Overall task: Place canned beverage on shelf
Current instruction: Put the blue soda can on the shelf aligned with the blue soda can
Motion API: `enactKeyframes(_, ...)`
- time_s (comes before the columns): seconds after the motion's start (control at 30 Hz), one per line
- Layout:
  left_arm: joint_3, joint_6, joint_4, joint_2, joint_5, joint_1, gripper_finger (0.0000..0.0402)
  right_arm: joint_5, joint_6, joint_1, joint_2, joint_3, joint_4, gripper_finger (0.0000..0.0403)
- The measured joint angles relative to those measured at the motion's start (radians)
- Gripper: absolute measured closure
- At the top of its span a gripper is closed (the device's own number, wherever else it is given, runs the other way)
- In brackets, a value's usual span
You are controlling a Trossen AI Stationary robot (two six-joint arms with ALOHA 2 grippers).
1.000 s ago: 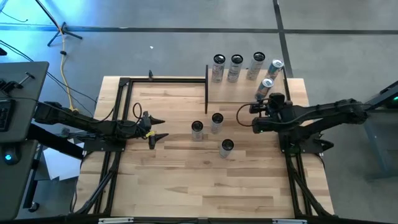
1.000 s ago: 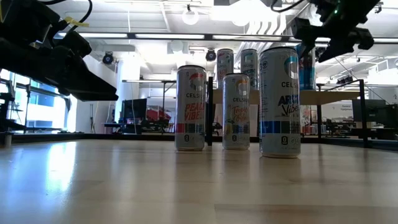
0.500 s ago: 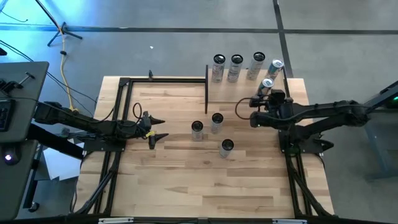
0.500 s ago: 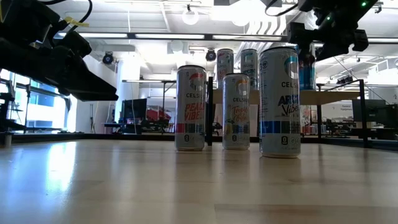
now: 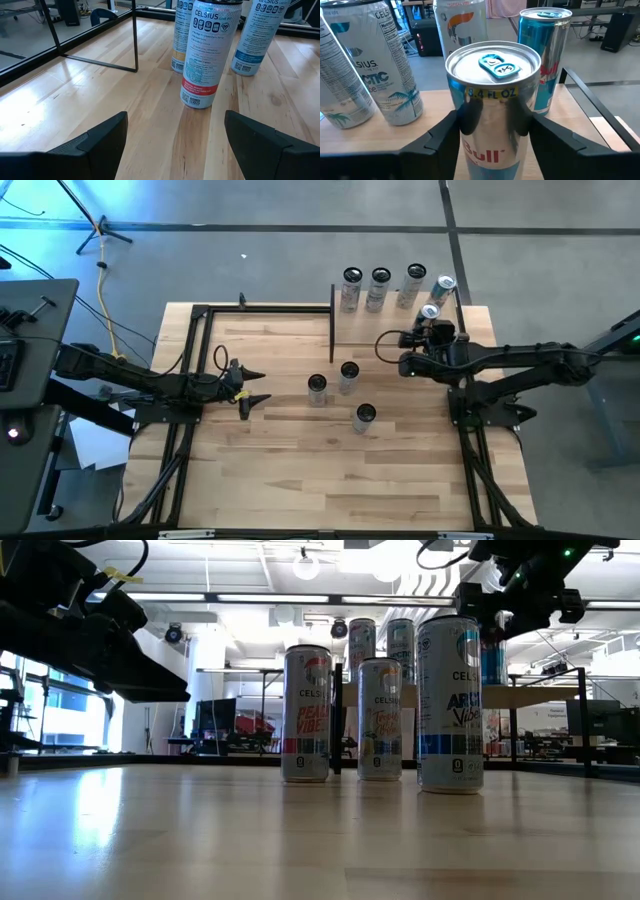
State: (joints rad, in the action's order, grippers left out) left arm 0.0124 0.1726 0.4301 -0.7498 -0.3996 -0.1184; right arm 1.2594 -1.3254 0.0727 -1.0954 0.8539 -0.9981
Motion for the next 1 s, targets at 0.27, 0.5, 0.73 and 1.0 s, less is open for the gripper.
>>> enactKeyframes(0.27, 0.000, 0.000, 0.000, 0.000, 0.000, 0.000, 0.0096, -0.021, 0.028, 0.000, 0.019, 0.012, -0.046, 0.0220)
enactKeyframes(0.5, 0.000, 0.000, 0.000, 0.000, 0.000, 0.000, 0.0096, -0.060, 0.045, -0.001, 0.086, 0.048, -0.181, 0.0222)
enactKeyframes(0.73, 0.000, 0.000, 0.000, 0.000, 0.000, 0.000, 0.0096, -0.067, 0.099, -0.001, 0.189, 0.048, -0.242, 0.0224)
enactKeyframes(1.0, 0.000, 0.000, 0.000, 0.000, 0.000, 0.000, 0.0096, -0.037, 0.176, -0.001, 0.232, 0.048, -0.228, 0.0224)
